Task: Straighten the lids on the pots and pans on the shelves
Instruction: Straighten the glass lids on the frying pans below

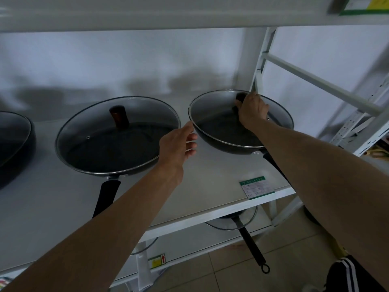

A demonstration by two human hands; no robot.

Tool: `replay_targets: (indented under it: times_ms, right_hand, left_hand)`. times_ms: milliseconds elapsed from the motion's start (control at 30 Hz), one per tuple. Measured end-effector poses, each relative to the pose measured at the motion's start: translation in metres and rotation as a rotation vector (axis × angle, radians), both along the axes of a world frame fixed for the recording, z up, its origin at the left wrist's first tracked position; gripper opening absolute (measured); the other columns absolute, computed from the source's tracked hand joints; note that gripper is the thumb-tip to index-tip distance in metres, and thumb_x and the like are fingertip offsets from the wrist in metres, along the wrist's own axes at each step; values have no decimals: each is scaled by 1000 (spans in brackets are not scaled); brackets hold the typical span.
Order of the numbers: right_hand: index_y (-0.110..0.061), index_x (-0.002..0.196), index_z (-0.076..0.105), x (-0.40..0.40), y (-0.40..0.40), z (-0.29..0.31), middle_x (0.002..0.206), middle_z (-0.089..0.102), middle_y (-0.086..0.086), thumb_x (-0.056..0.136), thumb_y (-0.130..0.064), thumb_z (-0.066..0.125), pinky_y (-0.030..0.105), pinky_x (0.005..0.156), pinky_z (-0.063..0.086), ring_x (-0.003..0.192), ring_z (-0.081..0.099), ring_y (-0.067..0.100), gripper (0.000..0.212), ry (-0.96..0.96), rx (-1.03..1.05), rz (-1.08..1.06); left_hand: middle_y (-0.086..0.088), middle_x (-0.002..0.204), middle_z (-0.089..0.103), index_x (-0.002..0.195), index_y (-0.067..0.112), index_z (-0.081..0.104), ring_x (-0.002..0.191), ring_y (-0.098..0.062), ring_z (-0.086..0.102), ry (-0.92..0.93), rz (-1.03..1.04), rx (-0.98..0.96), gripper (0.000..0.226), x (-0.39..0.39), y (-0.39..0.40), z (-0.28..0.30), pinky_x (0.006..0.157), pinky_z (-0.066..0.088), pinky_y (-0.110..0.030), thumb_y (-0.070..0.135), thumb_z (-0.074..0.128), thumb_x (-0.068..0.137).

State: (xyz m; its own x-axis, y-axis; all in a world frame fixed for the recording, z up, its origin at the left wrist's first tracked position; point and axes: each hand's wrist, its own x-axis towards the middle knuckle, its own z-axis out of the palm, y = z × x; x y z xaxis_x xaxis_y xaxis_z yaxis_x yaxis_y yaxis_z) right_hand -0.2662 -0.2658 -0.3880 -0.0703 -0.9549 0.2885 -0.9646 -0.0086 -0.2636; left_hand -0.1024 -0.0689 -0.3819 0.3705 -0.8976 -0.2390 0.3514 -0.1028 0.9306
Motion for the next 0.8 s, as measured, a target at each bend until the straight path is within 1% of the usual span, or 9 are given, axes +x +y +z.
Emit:
replay_targets:
  times_ms: [100,300,433,600,800]
  right_hand:
    - [5,142,30,1,-3,-2,137,48,22,100,-39,41,50,104,36,123,50,37,62,-15,-6,-4]
    - [4,137,36,3,-8,-6,133,52,21,98,-39,44,49,101,39,120,52,37,59,-59,-22,0]
    - [3,136,38,3,-6,-6,132,53,20,97,-41,44,49,100,37,119,53,37,58,-78,-42,-1]
    - [2,138,37,2,-1,-3,134,51,19,96,-45,45,49,101,37,120,52,36,63,-66,-32,-10]
    - [-1,138,37,1,14,-3,134,49,18,96,-44,45,49,103,35,122,50,36,60,-74,-39,-10]
  left_hand:
    - [3,70,68,96,11,69,55,-7,60,-4,-7,-12,24,2,-2,-2,54,51,-20,34,67,87]
    - [4,69,68,91,13,70,56,-7,60,-10,-12,-8,22,4,-5,-8,55,51,-20,35,67,87]
    - [3,72,68,99,10,71,56,-5,61,3,-13,-8,27,2,-5,-11,54,52,-19,35,67,88]
    - [4,73,70,97,12,71,60,-6,62,-8,-8,1,26,2,-5,-13,59,53,-21,36,66,88]
    - [3,75,69,100,11,70,63,-8,62,-2,-5,12,29,-2,-2,-13,61,53,-23,37,66,88]
